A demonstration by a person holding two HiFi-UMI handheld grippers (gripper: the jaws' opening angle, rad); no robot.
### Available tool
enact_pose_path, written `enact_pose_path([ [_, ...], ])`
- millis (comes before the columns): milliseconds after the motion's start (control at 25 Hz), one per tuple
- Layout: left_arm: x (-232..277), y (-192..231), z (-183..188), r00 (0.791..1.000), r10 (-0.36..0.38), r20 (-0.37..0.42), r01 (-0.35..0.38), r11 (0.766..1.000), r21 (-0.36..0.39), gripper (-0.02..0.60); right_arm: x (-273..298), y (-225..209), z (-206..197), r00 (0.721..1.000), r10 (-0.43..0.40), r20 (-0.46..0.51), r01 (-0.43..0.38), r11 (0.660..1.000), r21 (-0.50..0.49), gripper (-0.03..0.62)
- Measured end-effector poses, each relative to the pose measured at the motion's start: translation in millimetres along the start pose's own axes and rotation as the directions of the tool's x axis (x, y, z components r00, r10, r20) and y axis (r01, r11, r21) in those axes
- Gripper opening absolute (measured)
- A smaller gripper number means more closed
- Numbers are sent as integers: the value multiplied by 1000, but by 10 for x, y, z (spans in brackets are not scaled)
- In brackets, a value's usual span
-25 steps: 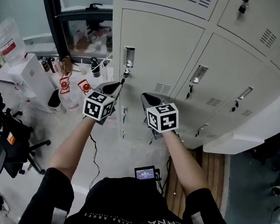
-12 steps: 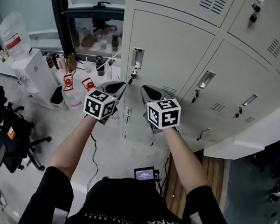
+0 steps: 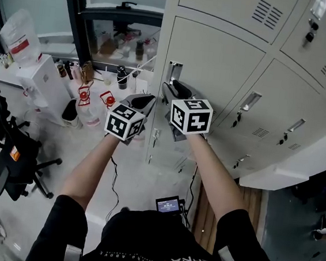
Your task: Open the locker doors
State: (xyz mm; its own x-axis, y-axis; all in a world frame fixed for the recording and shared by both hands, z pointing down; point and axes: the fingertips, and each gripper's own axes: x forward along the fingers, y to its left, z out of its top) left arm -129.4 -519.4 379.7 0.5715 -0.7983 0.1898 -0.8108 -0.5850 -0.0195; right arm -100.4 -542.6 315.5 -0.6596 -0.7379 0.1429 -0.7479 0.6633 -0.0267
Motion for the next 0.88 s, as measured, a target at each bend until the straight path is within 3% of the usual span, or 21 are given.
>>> enact_pose_path([
  [320, -55, 103, 17, 999, -47, 6, 47, 999, 8, 18, 246, -65, 76, 993, -117, 11, 116, 991, 71, 126],
  [640, -108, 246, -39, 997, -81, -7, 81, 997, 1, 18, 355, -91, 49, 984, -178, 15, 177, 981, 77, 124],
  [720, -119, 248, -37, 994, -108, 0, 108, 994, -27, 18, 356, -110, 47, 982, -188, 12, 186, 980, 69, 86],
  [880, -123, 216, -48, 990, -143, 3, 143, 989, -43, 18, 351, -120, 38, 982, -188, -3, 188, 980, 64, 81],
])
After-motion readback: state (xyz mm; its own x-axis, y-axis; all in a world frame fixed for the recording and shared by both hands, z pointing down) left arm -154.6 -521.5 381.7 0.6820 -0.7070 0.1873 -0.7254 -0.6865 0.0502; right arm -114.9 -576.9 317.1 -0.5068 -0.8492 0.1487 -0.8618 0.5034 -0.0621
